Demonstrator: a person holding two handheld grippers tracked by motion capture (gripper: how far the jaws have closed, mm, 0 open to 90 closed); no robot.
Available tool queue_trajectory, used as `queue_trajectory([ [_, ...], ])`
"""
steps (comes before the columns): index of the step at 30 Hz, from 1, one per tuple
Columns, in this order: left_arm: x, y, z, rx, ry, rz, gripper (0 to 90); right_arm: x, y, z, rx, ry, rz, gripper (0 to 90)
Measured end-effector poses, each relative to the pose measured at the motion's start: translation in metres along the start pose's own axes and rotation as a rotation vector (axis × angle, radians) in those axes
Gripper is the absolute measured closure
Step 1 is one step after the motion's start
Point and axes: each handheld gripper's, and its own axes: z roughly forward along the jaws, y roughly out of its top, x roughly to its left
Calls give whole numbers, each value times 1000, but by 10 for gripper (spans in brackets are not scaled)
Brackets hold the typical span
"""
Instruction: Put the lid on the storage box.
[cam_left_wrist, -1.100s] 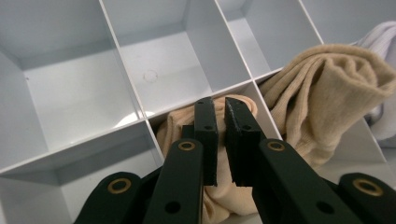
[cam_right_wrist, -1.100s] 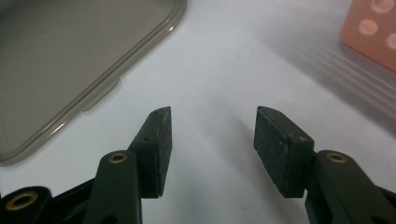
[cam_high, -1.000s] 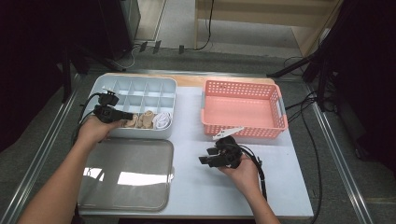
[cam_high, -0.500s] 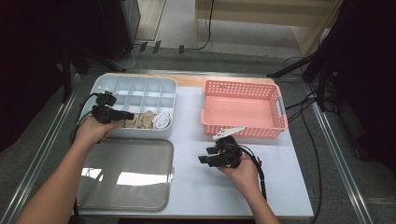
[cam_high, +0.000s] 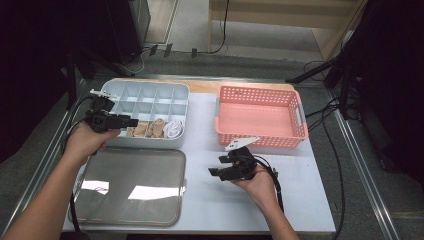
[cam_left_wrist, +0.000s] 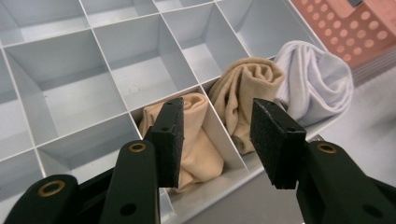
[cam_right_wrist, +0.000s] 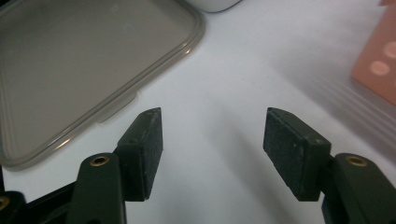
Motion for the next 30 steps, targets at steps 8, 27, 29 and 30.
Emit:
queue_trajectory([
  [8, -13, -8, -13, -18, -7, 37, 546, 3, 2, 4, -7, 10, 23, 218],
  [27, -34, -42, -18, -4, -60, 67, 455, 14, 0, -16, -103, -24, -50, 494],
  [29, -35, -47, -19, -7, -69, 70, 444, 17, 0, -17, -110, -29, -45, 495],
  [30, -36, -49, -19, -9, -68, 72, 440, 18, 0, -18, -110, -31, -46, 507],
])
